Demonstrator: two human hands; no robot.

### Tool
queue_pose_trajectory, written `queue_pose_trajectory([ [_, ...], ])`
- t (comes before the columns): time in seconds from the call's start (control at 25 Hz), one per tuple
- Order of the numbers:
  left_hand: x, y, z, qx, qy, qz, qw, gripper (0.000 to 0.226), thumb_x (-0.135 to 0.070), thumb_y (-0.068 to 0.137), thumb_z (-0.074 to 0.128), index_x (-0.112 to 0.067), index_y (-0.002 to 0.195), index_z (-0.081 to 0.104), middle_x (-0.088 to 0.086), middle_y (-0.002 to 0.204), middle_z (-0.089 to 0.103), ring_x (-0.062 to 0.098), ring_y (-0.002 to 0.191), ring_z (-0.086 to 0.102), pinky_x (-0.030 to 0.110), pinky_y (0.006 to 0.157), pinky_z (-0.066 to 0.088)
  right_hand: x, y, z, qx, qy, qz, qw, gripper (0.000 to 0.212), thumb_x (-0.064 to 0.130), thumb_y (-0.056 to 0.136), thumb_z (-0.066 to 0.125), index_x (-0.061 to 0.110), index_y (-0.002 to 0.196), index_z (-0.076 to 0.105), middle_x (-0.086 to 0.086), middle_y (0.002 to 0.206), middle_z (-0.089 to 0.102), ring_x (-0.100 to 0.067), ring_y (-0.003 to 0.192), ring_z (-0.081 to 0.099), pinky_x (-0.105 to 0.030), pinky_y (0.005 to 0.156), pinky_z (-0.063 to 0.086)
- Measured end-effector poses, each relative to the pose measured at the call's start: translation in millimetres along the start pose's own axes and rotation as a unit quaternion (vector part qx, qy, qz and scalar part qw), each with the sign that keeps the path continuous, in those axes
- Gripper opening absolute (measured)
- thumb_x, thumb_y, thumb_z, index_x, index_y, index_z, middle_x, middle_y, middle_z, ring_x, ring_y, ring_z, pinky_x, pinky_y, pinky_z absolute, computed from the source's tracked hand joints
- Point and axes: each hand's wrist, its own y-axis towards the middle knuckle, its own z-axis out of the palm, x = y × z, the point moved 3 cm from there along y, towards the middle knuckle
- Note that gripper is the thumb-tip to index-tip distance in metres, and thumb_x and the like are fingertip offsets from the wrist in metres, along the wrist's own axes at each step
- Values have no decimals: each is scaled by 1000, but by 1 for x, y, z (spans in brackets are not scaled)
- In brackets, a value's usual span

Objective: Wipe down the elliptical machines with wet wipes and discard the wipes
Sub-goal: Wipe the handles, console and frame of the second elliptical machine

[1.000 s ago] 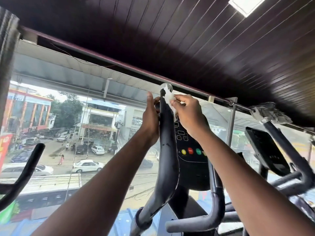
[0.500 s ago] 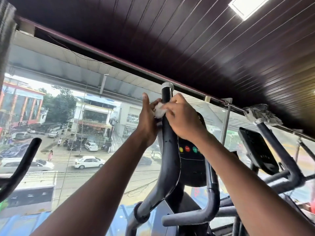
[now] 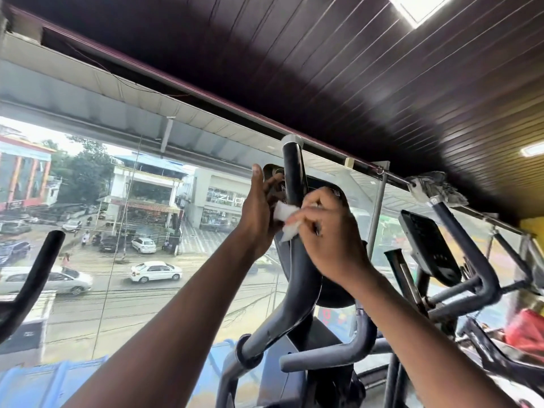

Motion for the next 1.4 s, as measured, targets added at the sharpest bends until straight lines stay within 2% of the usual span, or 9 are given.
queue_pose_trajectory([
  [0.12, 2, -5, 2, 5, 4, -18, 1000, 68, -67, 95, 22, -18, 127, 56, 12, 103, 64, 21, 82, 62, 31, 66, 49, 10, -15, -8, 12, -8, -53, 998, 25, 9, 83, 52, 12, 75, 75, -1, 85, 57, -11, 76, 54, -10, 65, 39],
  [0.28, 10, -16, 11, 17, -46, -34, 998, 54, -61, 97, 30, -20, 119, 57, 10, 101, 71, 24, 92, 69, 36, 84, 53, -5, 7, -9, -37, -21, 78, 996, 30, -6, 85, 54, 9, 101, 73, -3, 98, 63, -17, 88, 62, -11, 76, 45],
  [0.48, 16, -26, 5, 28, -17, -37, 999, 50, -61, 98, 27, -26, 104, 63, 5, 94, 72, 18, 85, 67, 30, 73, 51, 28, -46, -12, -15, -61, -57, 996, 10, 9, 81, 65, 8, 81, 74, -4, 89, 62, -19, 81, 57, -25, 72, 48],
  [0.64, 25, -34, 5, 42, -54, -50, 996, 54, -59, 98, 29, -19, 109, 64, 5, 96, 72, 20, 91, 68, 33, 81, 53, 15, -26, -11, -62, -45, 100, 992, 19, 5, 87, 62, 9, 102, 74, -2, 99, 54, -15, 88, 58, -14, 76, 47],
  [0.84, 31, -47, 2, 48, -45, -45, 997, 48, -47, 102, 36, -20, 85, 72, 3, 76, 69, 13, 67, 66, 23, 61, 52, 46, -71, 2, -45, -82, -43, 995, 22, -3, 77, 57, 5, 84, 75, -9, 83, 59, -25, 76, 57, -33, 67, 49],
  [1.0, 30, -53, 6, 48, -19, -36, 998, 18, -26, 100, 48, -15, 111, 57, 5, 88, 66, 16, 80, 63, 24, 64, 50, 25, -29, -5, -115, -9, 121, 986, 25, 1, 84, 59, 9, 104, 71, -6, 100, 61, -19, 91, 60, -25, 82, 48],
  [1.24, 32, -68, 5, 31, 27, -15, 999, 21, -19, 99, 46, -15, 117, 57, 3, 94, 66, 16, 85, 61, 26, 73, 50, 26, -52, -4, -91, 11, 25, 995, 13, 5, 73, 65, 12, 81, 73, -4, 86, 59, -15, 77, 56, -23, 67, 45],
  [1.32, 37, -76, 8, -1, 92, -4, 996, 21, -26, 97, 43, -18, 105, 61, -1, 92, 67, 15, 88, 61, 26, 76, 50, 16, -34, -7, -112, 25, 86, 990, 20, 10, 81, 58, 11, 91, 74, -4, 90, 57, -13, 77, 55, -25, 65, 49],
  [1.4, 40, -87, 12, -21, 117, 6, 993, 16, -28, 88, 47, -18, 83, 59, -3, 66, 58, 12, 69, 55, 22, 62, 46, 18, -45, -2, -105, 25, 65, 992, 30, 12, 83, 49, 8, 101, 73, -8, 93, 55, -19, 81, 56, -30, 69, 51],
])
